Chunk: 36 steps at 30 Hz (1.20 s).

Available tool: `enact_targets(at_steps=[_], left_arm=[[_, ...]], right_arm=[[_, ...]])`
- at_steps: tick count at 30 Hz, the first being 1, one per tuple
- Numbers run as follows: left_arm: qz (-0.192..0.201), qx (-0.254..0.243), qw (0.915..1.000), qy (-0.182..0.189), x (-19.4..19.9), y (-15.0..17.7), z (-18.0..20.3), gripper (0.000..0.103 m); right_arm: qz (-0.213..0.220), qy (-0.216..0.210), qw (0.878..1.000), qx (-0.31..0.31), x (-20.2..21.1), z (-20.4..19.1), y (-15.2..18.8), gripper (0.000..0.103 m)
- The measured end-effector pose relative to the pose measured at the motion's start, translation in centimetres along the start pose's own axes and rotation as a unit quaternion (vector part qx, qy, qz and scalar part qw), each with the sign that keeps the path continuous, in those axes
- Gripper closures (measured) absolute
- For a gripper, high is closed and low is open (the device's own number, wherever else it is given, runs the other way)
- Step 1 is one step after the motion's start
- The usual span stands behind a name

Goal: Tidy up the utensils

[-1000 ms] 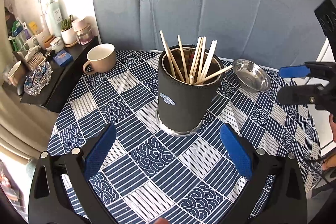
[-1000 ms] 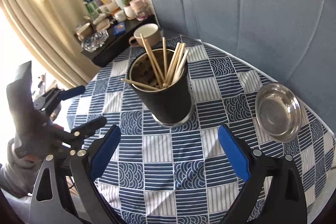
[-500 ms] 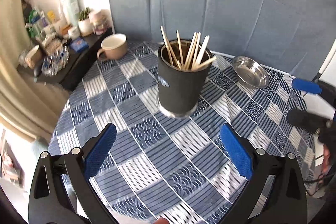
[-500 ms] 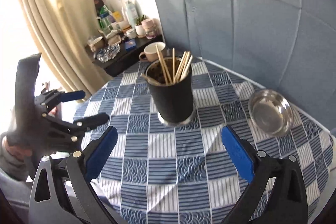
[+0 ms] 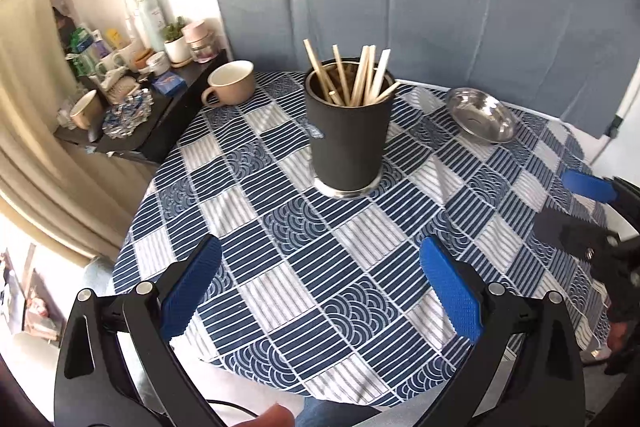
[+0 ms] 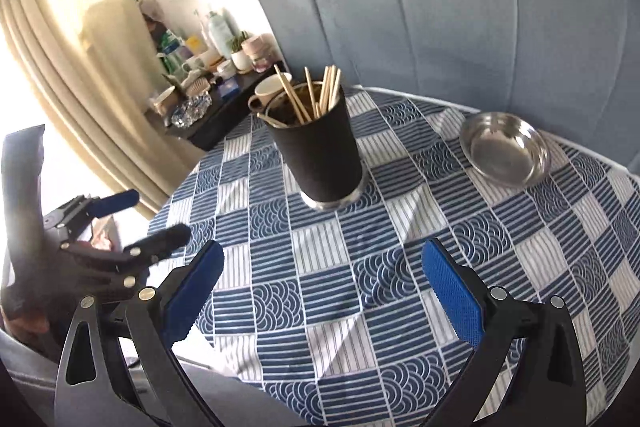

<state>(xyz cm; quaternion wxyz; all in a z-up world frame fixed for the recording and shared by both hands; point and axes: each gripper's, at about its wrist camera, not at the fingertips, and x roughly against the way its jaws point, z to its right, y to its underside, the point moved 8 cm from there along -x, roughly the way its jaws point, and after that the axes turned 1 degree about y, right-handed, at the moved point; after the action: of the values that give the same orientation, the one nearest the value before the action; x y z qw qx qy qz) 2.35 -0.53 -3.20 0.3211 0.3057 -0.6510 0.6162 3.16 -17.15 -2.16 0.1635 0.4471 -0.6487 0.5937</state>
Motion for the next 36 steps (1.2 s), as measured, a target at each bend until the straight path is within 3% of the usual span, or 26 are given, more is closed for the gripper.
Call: enact_targets(at_steps=[3,9,21,36], left_arm=[[-0.002,0.003,0.9999,-0.014,-0.1,0.1,-0.3,0.006],[-0.014,0.036,0.9992,-0.005,-0.7,0.4,-0.9,0.006],[-0.014,0.041,0.9988,0.02,-1.0,0.3,-0.1,0.006],[-0.019,0.036,0.999,0.019,-1.0,0.8,-0.2,0.006]], right_arm=[[0.008,-0.003,0.999,0.031,0.2,-1.1,0.3,0.008],[0.018,0.022,0.997,0.068,0.6,-1.8,0.4,0.008],[0.013,0.037,0.998,0.049,0.3,-0.3,0.5,0.008],[0.004,0.03,0.999,0.018,0.0,0.3,1.0,0.008]])
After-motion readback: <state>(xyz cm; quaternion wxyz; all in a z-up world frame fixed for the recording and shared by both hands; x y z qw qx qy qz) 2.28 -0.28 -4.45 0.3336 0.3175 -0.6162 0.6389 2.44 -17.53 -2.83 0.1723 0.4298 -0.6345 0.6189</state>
